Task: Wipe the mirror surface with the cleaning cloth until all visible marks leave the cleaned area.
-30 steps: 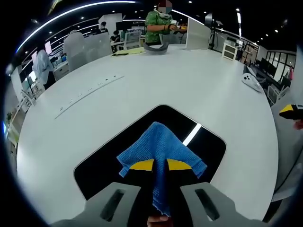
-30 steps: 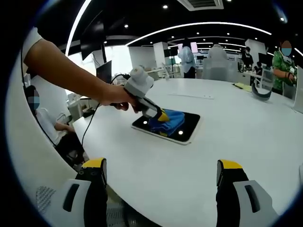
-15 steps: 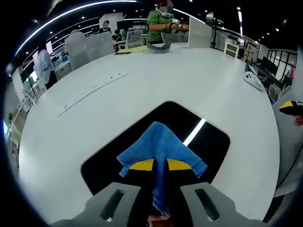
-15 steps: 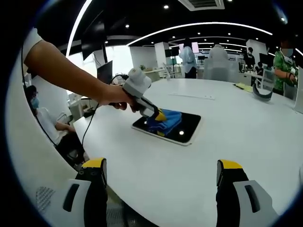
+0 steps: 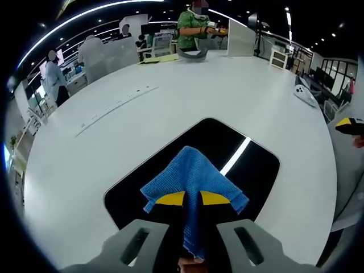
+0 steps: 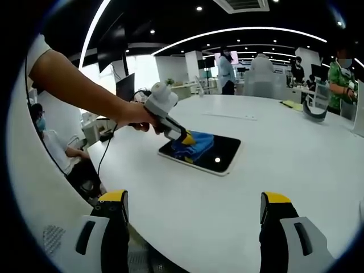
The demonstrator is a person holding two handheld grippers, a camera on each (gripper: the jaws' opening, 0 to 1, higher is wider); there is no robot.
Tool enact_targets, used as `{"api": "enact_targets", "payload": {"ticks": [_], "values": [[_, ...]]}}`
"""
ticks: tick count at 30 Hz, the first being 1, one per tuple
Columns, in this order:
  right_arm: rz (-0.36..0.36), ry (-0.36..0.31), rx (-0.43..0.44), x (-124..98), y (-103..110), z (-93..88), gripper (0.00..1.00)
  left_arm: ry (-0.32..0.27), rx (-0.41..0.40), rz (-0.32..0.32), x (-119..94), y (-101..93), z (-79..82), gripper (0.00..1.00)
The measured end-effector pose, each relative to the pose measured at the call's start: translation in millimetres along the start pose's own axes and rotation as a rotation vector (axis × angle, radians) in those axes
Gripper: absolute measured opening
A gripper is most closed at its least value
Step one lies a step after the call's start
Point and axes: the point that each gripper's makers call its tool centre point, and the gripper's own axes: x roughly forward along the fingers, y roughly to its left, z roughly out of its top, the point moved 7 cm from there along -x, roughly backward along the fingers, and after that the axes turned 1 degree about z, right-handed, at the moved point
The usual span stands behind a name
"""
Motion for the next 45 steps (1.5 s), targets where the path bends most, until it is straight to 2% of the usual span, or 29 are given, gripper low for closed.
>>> {"api": "enact_targets", "payload": {"ticks": [45], "values": [[-0.007,0.008,-0.005,-3,6,-2.6,0.97,0.031,0.015,0.044,-22,30.6,-21.8,0.07]]}}
